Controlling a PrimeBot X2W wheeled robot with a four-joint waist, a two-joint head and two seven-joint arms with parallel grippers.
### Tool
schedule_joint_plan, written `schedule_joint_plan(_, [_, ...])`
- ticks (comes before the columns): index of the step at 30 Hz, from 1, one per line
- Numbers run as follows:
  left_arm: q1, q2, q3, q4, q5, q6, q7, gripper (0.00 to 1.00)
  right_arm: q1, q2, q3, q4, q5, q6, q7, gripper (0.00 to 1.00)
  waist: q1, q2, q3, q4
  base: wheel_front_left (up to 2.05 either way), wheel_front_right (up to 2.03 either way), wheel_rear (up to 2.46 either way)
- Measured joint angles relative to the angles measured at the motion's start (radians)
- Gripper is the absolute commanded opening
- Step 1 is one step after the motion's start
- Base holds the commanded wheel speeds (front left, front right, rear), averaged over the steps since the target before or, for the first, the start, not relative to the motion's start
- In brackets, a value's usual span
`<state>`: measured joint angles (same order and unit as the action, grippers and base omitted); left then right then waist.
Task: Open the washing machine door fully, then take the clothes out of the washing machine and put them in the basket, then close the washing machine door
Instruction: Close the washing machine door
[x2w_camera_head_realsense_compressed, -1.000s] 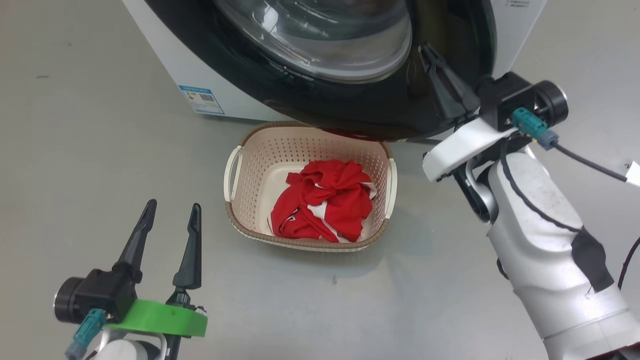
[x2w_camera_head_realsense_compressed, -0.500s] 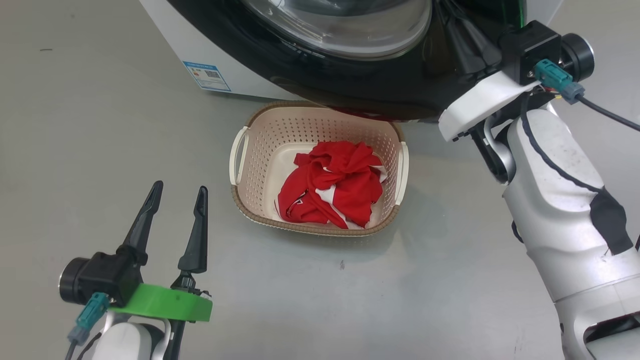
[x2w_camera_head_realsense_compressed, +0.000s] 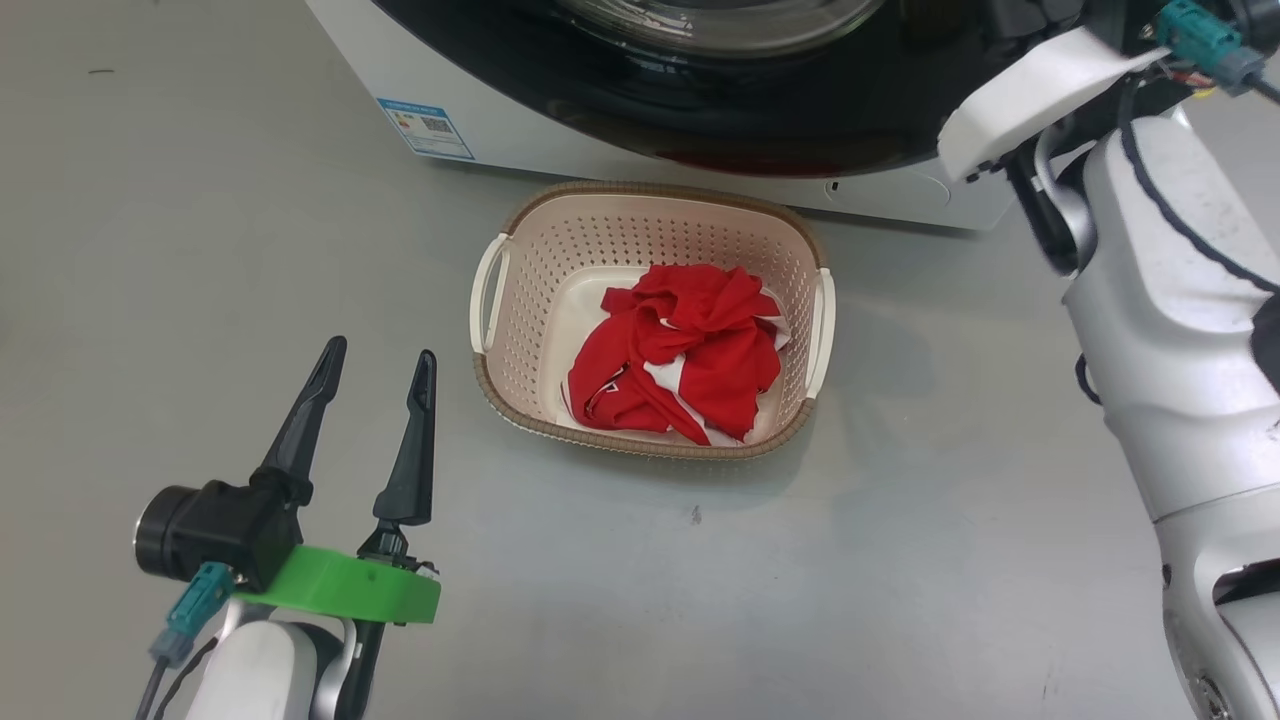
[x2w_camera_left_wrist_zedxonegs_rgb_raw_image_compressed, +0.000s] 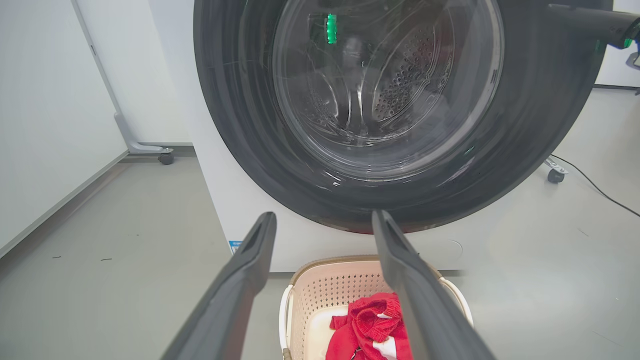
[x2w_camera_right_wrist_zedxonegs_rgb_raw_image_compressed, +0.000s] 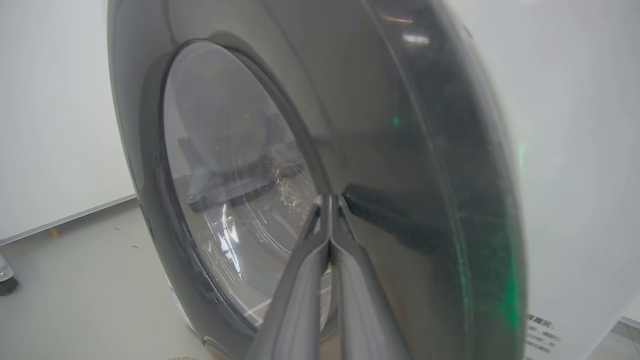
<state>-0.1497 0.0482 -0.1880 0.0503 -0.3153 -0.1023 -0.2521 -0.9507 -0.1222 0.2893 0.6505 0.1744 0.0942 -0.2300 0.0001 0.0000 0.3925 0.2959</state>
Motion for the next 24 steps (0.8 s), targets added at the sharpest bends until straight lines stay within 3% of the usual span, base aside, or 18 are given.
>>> schedule_joint_plan(9, [-0.019, -0.004, -0.003, 0.005, -0.003, -0.007, 0.000, 1.00, -0.086, -0.037, -0.042, 0.064, 0.002, -0.013, -0.002, 0.00, 0.0000, 0.0000, 0.025, 0.036, 0.00, 0.00, 0.00])
schedule_joint_plan(24, [-0.033, -0.009, 0.001, 0.009, -0.010, -0.008, 0.000, 1.00, -0.132, -0.033, -0.086, 0.141, 0.028, -0.035, -0.013, 0.00, 0.0000, 0.0000, 0.038, 0.059, 0.00, 0.00, 0.00])
